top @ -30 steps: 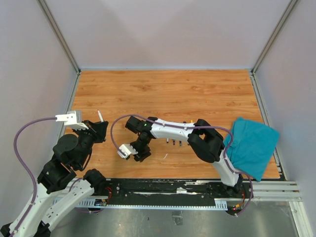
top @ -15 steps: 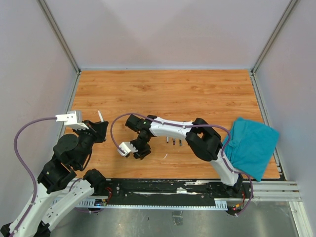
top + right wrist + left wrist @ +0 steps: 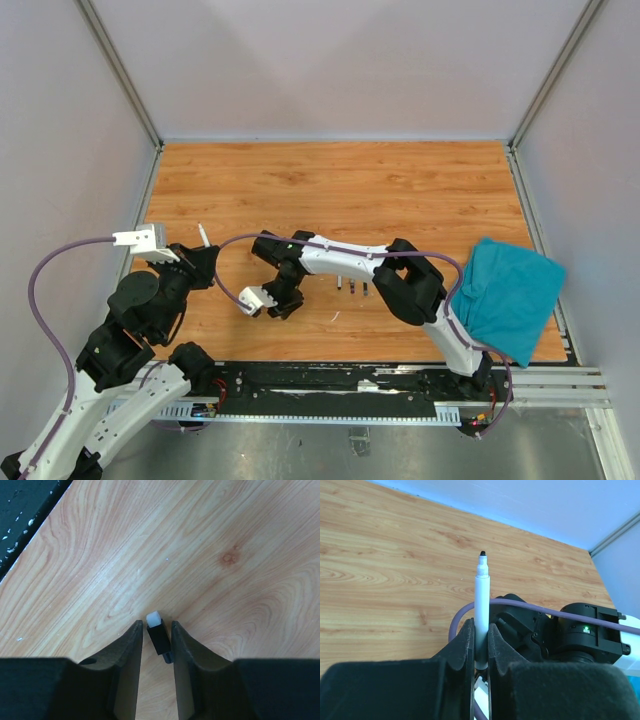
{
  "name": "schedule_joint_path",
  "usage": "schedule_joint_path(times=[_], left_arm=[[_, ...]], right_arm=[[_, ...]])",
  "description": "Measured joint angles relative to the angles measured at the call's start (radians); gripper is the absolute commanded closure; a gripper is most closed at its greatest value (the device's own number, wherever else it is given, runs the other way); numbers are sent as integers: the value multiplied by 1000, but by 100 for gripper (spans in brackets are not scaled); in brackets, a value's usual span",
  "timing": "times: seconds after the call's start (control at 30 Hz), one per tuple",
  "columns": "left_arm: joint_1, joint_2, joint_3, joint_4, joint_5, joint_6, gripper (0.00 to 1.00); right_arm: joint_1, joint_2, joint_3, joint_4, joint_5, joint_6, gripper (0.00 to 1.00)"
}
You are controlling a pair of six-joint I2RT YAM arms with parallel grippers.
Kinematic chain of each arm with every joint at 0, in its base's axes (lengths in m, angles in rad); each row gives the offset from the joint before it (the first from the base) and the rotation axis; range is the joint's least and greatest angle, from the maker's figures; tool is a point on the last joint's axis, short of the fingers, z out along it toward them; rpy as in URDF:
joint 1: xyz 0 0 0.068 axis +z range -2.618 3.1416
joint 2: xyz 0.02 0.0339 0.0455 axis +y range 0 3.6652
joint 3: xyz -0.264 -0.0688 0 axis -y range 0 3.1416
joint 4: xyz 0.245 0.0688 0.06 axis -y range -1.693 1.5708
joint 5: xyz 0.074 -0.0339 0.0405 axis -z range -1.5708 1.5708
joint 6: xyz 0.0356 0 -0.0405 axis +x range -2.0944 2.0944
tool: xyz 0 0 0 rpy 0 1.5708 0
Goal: Insert the pens into the pen caps
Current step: Insert the pen cap onto the pen.
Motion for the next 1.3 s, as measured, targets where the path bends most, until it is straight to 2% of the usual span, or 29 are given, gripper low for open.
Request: schedule_joint_path(times=[0.1,0.2,0.47,0.7,0.93,1.1,1.3], left_arm=[[0,0,0,0,0,0,100],[0,0,0,0,0,0,99],[0,0,0,0,0,0,100],[0,0,0,0,0,0,100],[0,0,-7,4,4,0,100],[0,26,-20,10,24,1,99],[0,87,-20,35,72,18,99]], right_arm=[[0,4,6,-3,0,-3,85],[0,5,8,-4,0,-1,90],[0,-7,-15,43,4,61,95],[0,-230,-357,346,28,219,99],[0,-507,-584,704,50,514,99],[0,-681,-808,932,165,708,99],[0,-858,-966,995,291,870,99]])
